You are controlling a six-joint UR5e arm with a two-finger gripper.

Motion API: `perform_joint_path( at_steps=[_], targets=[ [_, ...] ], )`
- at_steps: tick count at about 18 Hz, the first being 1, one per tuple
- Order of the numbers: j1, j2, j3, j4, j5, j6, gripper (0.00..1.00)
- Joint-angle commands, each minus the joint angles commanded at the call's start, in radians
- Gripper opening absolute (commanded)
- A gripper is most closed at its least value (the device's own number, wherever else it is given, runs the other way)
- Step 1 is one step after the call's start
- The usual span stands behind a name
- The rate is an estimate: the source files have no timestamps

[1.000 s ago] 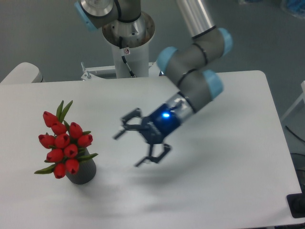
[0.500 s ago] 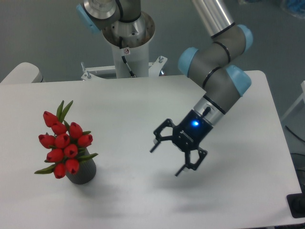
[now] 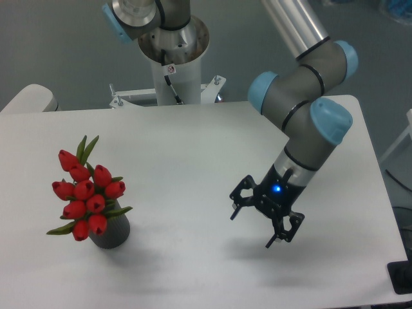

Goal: Insert the flowers into the vase

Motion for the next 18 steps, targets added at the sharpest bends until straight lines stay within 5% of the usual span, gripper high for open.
perform_joint_path(
  at_steps=[4,12,18],
  targets=[
    [-0.031,-0.029,0.054,-0.052,0.117,0.002,1.00],
    [-0.084,-0.057,0.054,-0.060,0.287,0.133,1.00],
    [-0.092,-0.055,0.049,-0.065,0.295,0.132,1.00]
  ],
)
